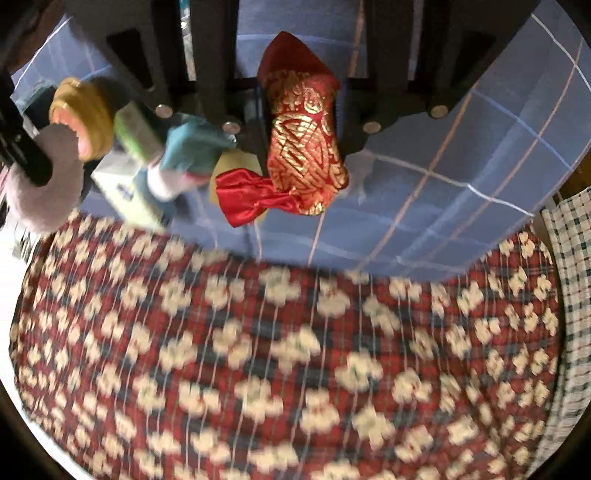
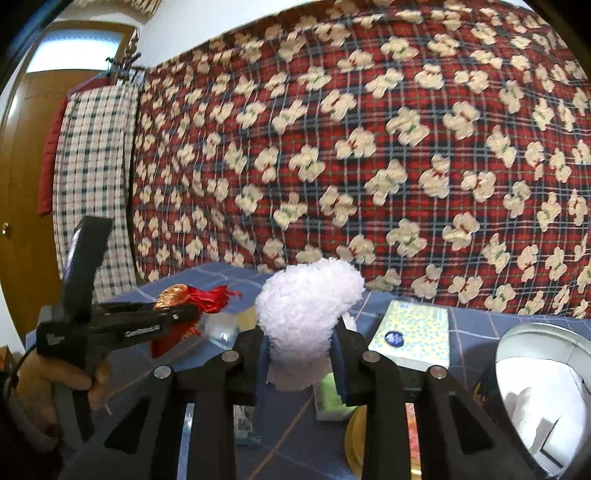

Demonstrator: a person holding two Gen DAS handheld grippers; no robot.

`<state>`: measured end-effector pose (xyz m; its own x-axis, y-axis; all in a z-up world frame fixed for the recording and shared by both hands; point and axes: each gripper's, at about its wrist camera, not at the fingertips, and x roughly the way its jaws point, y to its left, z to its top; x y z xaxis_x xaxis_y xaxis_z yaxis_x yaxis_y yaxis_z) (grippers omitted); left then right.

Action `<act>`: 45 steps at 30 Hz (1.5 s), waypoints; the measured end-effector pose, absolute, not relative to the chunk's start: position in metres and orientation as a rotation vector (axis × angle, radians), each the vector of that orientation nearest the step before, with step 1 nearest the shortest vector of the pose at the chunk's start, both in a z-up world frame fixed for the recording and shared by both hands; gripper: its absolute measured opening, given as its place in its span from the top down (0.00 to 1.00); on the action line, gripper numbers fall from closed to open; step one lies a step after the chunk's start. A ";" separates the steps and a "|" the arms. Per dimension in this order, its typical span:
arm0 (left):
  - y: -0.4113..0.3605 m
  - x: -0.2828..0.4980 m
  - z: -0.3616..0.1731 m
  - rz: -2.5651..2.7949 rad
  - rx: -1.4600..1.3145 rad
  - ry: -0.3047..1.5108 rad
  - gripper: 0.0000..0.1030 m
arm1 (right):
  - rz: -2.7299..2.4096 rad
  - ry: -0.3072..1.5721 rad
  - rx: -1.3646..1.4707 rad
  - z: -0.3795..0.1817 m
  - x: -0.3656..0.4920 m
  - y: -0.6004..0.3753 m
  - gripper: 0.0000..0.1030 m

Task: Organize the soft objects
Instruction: 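Carry the pouch and puff over the silver tin and release both inside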

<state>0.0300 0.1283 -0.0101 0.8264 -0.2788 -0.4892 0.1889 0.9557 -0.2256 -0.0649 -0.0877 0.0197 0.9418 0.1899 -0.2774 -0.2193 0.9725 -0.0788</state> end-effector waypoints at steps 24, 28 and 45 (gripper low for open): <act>0.037 -0.007 0.011 -0.297 -0.111 0.422 0.74 | -0.035 0.154 -0.208 0.033 -0.103 -0.166 0.70; 0.019 -0.010 0.014 -0.317 -0.093 0.422 0.74 | -0.064 0.132 -0.233 0.034 -0.111 -0.176 0.70; -0.058 -0.029 0.028 -0.429 -0.044 0.403 0.74 | -0.210 0.100 -0.239 0.039 -0.135 -0.235 0.70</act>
